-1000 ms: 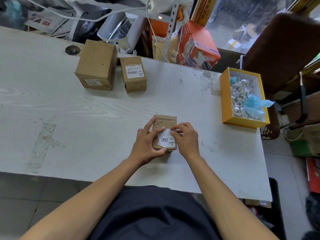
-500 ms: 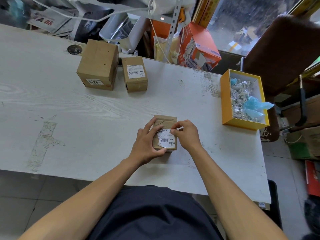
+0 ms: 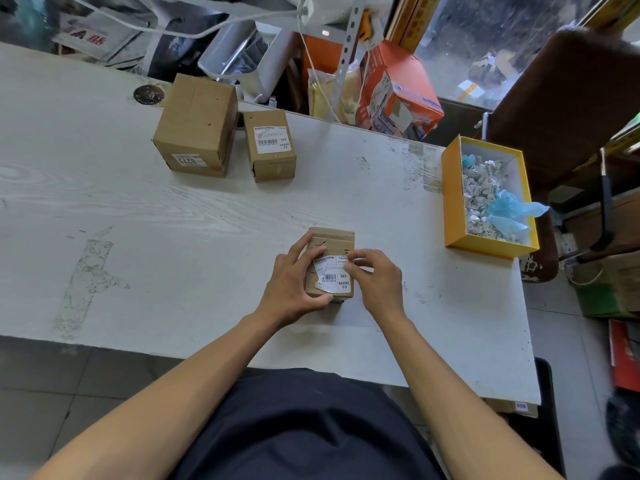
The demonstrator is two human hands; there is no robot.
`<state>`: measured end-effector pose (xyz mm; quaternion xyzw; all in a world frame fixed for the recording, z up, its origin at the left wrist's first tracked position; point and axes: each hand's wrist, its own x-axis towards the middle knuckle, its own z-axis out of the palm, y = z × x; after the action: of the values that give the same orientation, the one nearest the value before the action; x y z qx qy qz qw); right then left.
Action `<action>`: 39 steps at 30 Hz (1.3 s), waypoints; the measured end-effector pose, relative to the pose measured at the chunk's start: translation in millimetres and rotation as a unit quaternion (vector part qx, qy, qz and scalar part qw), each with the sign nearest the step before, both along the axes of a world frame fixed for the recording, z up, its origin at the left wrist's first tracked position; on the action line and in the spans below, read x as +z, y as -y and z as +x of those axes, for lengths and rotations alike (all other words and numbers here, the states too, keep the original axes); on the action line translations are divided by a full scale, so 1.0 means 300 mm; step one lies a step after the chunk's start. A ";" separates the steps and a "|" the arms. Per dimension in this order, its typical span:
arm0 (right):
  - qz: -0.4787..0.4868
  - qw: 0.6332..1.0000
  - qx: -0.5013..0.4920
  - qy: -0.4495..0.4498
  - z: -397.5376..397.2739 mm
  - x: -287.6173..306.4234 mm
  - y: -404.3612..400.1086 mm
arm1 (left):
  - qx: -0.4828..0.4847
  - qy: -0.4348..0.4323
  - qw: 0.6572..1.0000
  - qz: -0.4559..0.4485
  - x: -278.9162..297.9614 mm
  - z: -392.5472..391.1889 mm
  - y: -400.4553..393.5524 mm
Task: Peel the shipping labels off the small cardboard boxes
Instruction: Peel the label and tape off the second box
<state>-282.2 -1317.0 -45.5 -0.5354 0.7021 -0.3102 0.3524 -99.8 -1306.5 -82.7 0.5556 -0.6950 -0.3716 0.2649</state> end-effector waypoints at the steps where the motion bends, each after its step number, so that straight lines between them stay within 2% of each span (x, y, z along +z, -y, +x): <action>1: -0.002 1.000 -0.003 0.001 -0.001 -0.001 -0.005 | 0.000 -0.001 1.000 -0.001 -0.001 0.000 0.000; 7: -0.008 1.000 0.007 -0.027 0.002 0.008 0.015 | 0.002 0.002 1.000 -0.006 0.001 -0.001 -0.002; 12: -0.062 0.991 0.010 -0.116 0.039 0.000 -0.012 | 0.003 0.001 1.000 -0.011 -0.002 -0.002 -0.001; 15: -0.088 0.986 0.007 -0.139 0.061 0.010 -0.029 | 0.003 0.004 1.000 -0.013 -0.005 -0.005 0.000; 34: -0.018 0.989 -0.003 -0.144 0.065 0.005 0.024 | 0.008 0.005 1.000 -0.011 -0.008 -0.008 -0.003; 39: 0.010 0.993 -0.014 -0.115 0.063 0.012 0.035 | 0.009 0.008 1.000 -0.008 -0.008 -0.009 -0.004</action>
<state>-263.3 -1327.5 -41.8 -0.5541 0.7484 -0.2447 0.2702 -102.6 -1305.2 -85.1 0.5629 -0.6950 -0.3590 0.2668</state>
